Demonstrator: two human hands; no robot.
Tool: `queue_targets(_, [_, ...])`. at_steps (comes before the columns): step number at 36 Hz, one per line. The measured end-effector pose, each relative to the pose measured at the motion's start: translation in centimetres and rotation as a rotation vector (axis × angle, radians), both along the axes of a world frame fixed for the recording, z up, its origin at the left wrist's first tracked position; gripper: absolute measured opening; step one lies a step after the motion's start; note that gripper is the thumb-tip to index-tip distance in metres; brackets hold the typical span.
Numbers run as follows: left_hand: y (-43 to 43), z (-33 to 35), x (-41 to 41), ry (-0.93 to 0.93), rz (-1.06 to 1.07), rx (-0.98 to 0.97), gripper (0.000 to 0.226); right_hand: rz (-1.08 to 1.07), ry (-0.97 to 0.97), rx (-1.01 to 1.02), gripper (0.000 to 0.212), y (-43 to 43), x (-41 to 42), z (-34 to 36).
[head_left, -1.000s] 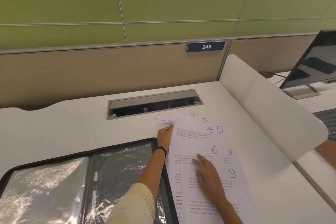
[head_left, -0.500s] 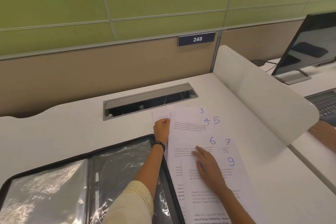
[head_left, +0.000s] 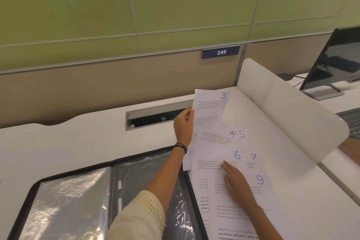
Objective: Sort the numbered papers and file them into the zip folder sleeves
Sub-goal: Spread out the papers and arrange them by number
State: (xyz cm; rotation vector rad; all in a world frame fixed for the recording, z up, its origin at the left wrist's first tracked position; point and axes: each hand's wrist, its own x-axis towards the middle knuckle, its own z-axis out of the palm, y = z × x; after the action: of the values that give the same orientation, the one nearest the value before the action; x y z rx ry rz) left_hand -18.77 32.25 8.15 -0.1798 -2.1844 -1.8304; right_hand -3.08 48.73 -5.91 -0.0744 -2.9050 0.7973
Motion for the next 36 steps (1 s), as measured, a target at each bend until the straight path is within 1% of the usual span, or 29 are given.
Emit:
queue_targets(3, [-0.4,1.6,0.8,0.052,-0.019,0.068,0.024,0.014,-0.052,0.028,0.043,0.1,0.1,0.3])
queue_targets(8, [-1.8,4.5,2.2,0.092,-0.031,0.178,0.023,0.024,-0.088,0.075,0.038,-0.1,-0.1,0.6])
queue_targets(10, [-2.9,5.8,2.7,0.114,-0.012,0.216,0.022,-0.02,-0.099,0.066,0.037,-0.5,-0.4,1.1])
queue_targets(14, [-5.9,8.0,4.1,0.125,0.029,0.244,0.019,-0.175,-0.017,0.005,0.035,-2.1,-0.6,1.7])
queue_targets(17, [-8.4,9.4,5.2,0.149,0.044,0.227,0.019,-0.242,0.054,-0.11,0.033,-3.9,-1.0,3.0])
queue_targets(21, [-12.1,10.3,6.6,0.151,0.028,0.141,0.024,-0.217,0.133,-0.311,0.033,-6.6,-1.6,5.2])
queue_targets(27, [-17.6,10.3,9.6,0.121,0.014,0.074,0.026,-0.106,0.045,-0.607,0.043,-11.2,-2.6,8.3])
queue_targets(31, [-20.7,10.5,11.9,0.102,-0.003,0.079,0.024,-0.055,-0.029,-0.797,0.048,-14.6,-2.6,10.2])
queue_targets(33, [-22.2,10.7,12.7,0.102,-0.002,0.074,0.023,-0.007,-0.057,-0.826,0.043,-16.3,-2.1,11.2])
queue_targets(36, [-24.3,10.6,13.8,0.106,0.001,0.049,0.021,0.113,-0.037,-0.795,0.03,-18.8,-1.5,12.0])
